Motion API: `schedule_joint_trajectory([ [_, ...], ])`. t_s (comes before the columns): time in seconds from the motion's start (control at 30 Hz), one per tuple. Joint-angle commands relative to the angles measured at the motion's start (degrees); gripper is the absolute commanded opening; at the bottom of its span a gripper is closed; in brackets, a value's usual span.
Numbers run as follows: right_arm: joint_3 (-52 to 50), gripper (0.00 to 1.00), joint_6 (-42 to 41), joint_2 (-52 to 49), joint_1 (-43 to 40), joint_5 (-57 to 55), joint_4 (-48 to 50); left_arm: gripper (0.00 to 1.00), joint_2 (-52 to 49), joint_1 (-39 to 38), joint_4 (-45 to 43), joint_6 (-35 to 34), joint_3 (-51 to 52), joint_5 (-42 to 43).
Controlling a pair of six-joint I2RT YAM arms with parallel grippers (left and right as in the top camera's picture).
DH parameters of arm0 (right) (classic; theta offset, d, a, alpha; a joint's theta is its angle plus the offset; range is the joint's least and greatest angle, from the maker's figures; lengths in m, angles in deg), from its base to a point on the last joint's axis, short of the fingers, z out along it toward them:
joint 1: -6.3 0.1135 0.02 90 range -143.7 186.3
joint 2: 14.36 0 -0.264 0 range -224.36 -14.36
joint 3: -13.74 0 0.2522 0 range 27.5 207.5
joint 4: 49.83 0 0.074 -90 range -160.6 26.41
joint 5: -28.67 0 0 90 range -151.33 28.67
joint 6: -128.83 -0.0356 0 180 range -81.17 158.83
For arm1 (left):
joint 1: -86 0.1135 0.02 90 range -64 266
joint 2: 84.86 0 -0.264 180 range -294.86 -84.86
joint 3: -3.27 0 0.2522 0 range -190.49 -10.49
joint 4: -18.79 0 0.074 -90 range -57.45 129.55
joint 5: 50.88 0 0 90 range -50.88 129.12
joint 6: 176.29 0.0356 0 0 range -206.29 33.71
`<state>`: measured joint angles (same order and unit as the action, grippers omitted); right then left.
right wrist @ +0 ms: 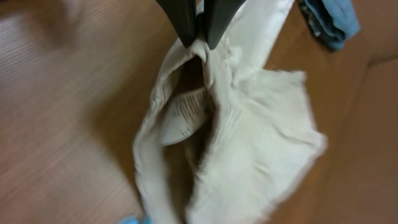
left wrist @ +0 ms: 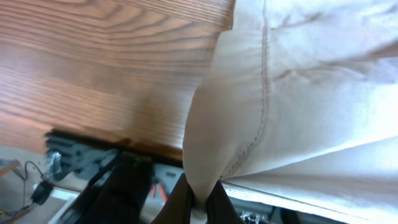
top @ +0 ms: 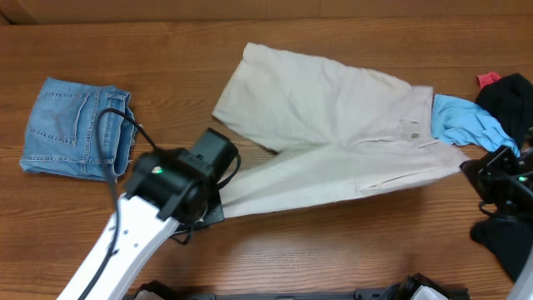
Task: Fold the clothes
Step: 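Fold the leg hems up toward the waistband with both grippers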
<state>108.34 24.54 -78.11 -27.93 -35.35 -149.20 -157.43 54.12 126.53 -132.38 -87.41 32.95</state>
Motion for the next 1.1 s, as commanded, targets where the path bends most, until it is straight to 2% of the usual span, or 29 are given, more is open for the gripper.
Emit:
schedule_joint_trajectory([
  [0.0,9.1,0.04,0.6,0.8,0.5,-1.9,-2.0,0.04,2.0,0.4,2.9,5.0,-7.1,-5.9],
  [0.17,13.5,0.04,0.6,0.8,0.5,-1.9,-4.1,0.04,2.2,0.4,2.5,6.6,-13.1,-8.7],
  [0.37,13.2,0.04,-2.1,-6.4,0.5,-1.9,2.2,0.04,-2.6,0.6,-15.8,17.1,-13.6,-14.0],
  [0.53,13.2,0.04,-3.2,-17.2,0.8,-0.4,11.4,0.04,-14.0,5.3,-29.3,24.6,-13.6,-14.7],
  [0.67,13.2,0.04,-3.1,-27.0,3.9,-0.4,18.7,0.04,-23.5,8.0,-37.2,29.5,-13.6,-10.1],
  [0.87,13.2,0.04,-3.5,-39.6,9.9,-0.6,34.4,0.08,-33.6,8.7,-49.2,29.9,-13.6,-9.7],
  [0.9,13.2,0.04,-3.5,-41.4,10.6,-1.1,36.6,0.11,-34.3,8.7,-50.4,29.9,-13.6,-9.8],
  [0.97,13.2,0.04,-3.5,-43.8,11.5,-1.6,40.3,0.29,-36.4,8.8,-53.8,29.9,-13.6,-9.9],
  [1.0,13.2,0.05,-3.5,-44.8,11.8,-2.1,41.9,0.63,-37.3,8.9,-55.3,29.8,-13.6,-9.9],
  [1.03,13.2,0.32,-3.5,-45.9,12.1,-2.6,43.6,0.87,-38.3,8.9,-57.1,29.8,-13.6,-9.9],
  [1.07,13.2,0.65,-3.5,-46.6,12.0,-3.2,44.8,0.97,-39.1,9.0,-58.3,29.8,-13.6,-9.9],
])
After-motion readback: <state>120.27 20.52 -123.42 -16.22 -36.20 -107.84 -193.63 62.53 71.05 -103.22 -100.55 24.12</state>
